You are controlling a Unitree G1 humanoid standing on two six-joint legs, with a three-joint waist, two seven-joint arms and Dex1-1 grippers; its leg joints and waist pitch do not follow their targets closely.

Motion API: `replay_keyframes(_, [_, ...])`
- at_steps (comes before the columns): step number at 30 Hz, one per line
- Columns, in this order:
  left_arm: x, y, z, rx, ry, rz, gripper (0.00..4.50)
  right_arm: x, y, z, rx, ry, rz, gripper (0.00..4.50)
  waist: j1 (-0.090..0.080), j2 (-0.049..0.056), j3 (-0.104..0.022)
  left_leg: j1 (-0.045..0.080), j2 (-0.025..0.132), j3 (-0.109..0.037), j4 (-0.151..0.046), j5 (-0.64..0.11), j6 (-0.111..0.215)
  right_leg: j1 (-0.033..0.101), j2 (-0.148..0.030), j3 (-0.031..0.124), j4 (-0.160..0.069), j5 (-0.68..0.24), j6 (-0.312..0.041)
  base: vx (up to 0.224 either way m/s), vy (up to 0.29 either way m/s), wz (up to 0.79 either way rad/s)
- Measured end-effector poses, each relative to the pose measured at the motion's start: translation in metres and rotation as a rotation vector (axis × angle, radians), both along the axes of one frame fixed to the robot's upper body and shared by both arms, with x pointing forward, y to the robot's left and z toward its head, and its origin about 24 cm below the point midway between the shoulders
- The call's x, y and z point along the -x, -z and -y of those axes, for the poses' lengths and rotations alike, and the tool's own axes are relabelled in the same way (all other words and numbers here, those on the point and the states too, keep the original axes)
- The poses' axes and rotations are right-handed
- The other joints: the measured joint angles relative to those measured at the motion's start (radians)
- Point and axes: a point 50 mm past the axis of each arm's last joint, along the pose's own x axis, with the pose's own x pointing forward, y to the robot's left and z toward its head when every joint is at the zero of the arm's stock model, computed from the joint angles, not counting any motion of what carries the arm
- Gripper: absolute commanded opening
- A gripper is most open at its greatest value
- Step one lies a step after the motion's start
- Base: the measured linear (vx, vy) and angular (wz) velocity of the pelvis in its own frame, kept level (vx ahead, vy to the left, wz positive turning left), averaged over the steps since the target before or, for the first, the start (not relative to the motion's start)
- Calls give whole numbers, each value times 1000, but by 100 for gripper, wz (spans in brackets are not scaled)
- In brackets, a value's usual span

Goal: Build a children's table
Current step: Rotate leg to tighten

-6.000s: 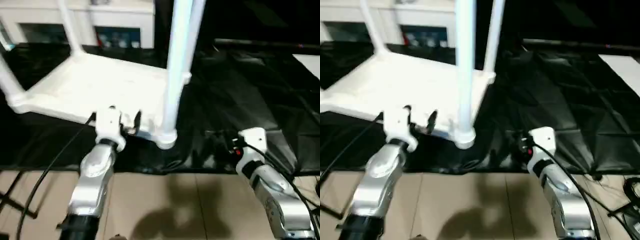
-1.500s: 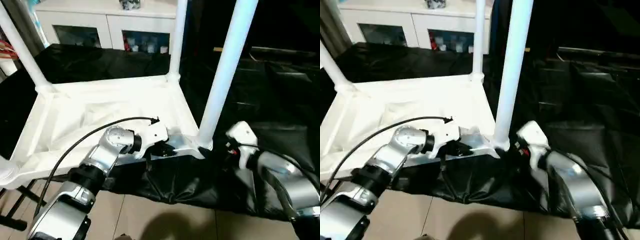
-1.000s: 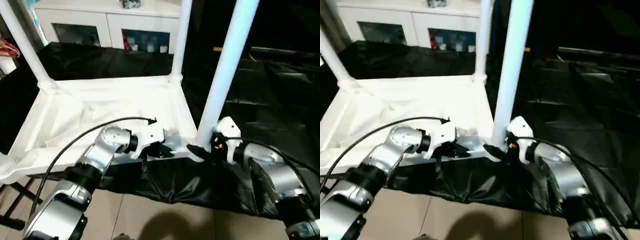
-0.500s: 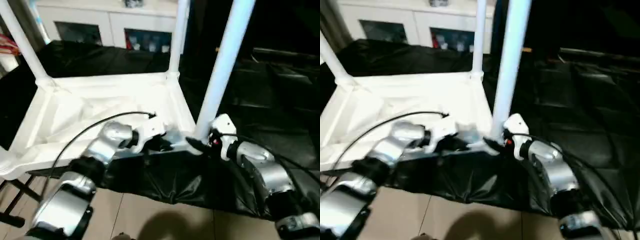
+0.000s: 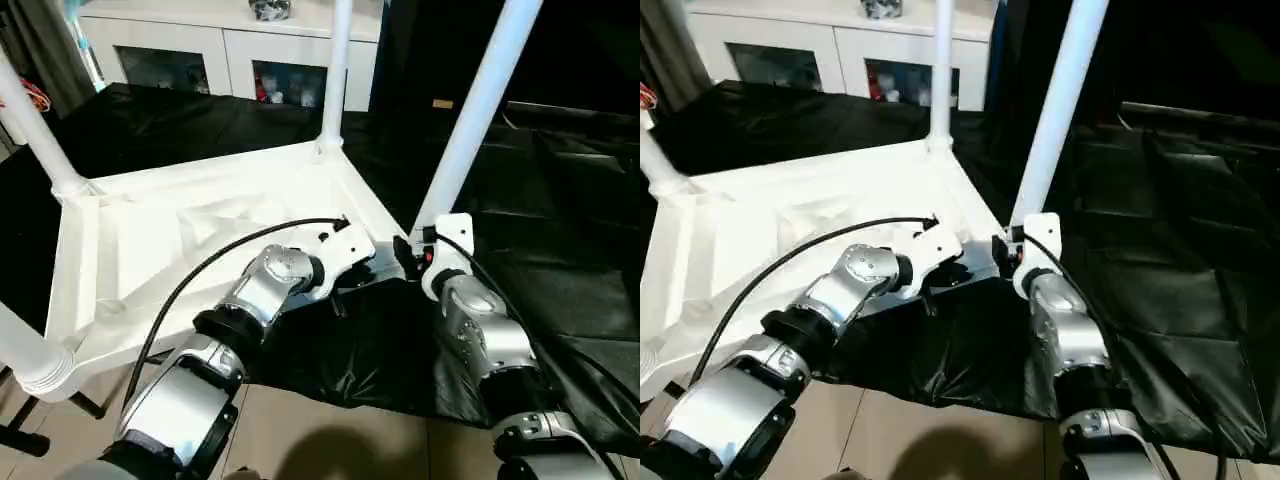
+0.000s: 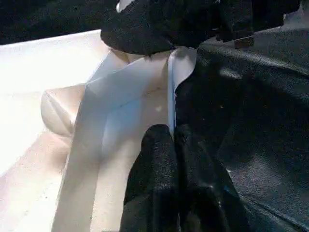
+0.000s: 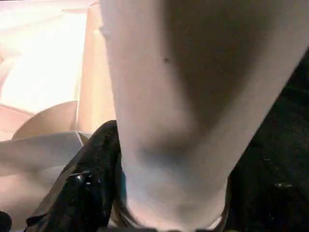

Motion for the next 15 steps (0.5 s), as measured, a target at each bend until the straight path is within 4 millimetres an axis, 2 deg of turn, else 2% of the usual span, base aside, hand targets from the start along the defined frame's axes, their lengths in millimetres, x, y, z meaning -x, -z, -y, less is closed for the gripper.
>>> replay_keyframes(1, [0, 0, -3, 2, 6, 10, 0, 0, 0, 0, -3, -15, 1, 326, 0, 0, 0, 0, 0, 0, 0, 0, 0, 0, 0, 0, 0, 0, 0, 0, 0, 0])
replay_keyframes(3, [0, 1, -7, 5, 14, 15, 0, 1, -1, -2, -19, -57, 5, 340, -3, 0, 0, 0, 0, 0, 0, 0, 0, -1, 1, 0, 0, 0, 0, 0, 0, 0])
replay_keyframes(6, [2, 0, -21, 11, 73, 25, 0, 5, -3, 3, -13, -202, 7, 385, -9, -2, 1, -2, 2, 0, -1, 0, 0, -3, 2, 0, 0, 0, 0, 0, 0, 0])
replay_keyframes(9, [6, 0, -34, 24, 131, 8, 0, 9, -5, 3, 11, -361, 4, 387, -6, -3, 2, -3, 4, 0, -2, 1, 1, -5, 4, -1, 0, -1, 0, 0, 0, 0])
replay_keyframes(15, [10, -4, -55, 56, 220, -81, 0, 24, -9, 16, 62, -659, -9, 387, 1, -3, 2, -7, 4, 1, -2, 3, 5, -6, 3, -2, -3, -2, 0, 0, 0, 0])
